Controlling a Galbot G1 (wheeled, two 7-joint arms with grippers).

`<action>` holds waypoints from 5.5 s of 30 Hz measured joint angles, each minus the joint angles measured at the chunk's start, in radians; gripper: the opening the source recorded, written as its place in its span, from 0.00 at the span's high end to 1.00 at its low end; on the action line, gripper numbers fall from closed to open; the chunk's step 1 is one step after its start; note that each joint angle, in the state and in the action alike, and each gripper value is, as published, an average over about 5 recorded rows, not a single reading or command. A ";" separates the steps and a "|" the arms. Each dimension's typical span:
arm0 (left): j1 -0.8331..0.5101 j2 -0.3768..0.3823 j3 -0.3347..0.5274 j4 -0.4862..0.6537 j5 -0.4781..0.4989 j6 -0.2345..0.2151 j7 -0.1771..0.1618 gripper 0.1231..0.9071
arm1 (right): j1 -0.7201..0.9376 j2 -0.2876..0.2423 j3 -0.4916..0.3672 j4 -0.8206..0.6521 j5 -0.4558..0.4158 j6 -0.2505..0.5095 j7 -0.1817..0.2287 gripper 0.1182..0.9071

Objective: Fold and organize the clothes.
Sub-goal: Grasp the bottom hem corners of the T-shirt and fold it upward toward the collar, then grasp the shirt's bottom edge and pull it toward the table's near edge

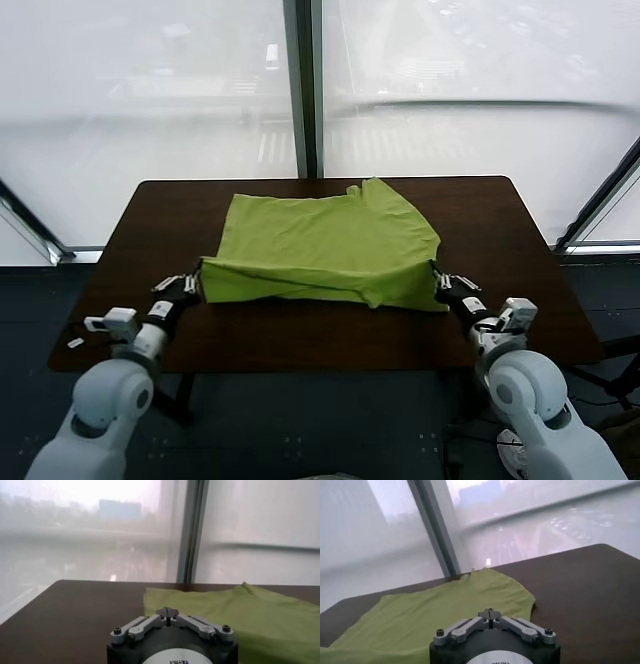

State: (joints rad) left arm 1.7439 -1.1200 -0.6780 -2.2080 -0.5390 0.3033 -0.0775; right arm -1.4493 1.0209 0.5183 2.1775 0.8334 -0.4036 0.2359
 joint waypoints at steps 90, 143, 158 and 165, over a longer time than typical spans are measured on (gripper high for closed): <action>-0.386 0.069 0.153 0.275 -0.145 0.172 -0.051 0.00 | 0.119 -0.135 -0.097 -0.149 -0.117 -0.216 -0.075 0.07; -0.088 0.167 0.064 0.052 -0.125 0.197 -0.051 0.97 | -0.090 -0.525 -0.007 0.023 0.184 -0.333 0.051 0.98; 0.060 0.177 -0.025 0.013 -0.131 0.189 -0.047 0.97 | -0.124 -0.541 -0.002 0.045 0.188 -0.333 0.055 0.98; 0.069 0.173 -0.029 0.012 -0.127 0.191 -0.048 0.97 | -0.132 -0.547 0.021 0.072 0.200 -0.333 0.056 0.70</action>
State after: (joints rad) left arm 1.8125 -0.9475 -0.7068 -2.1963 -0.6657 0.4945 -0.1253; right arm -1.5815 0.4741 0.5392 2.2493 1.0331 -0.7365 0.2916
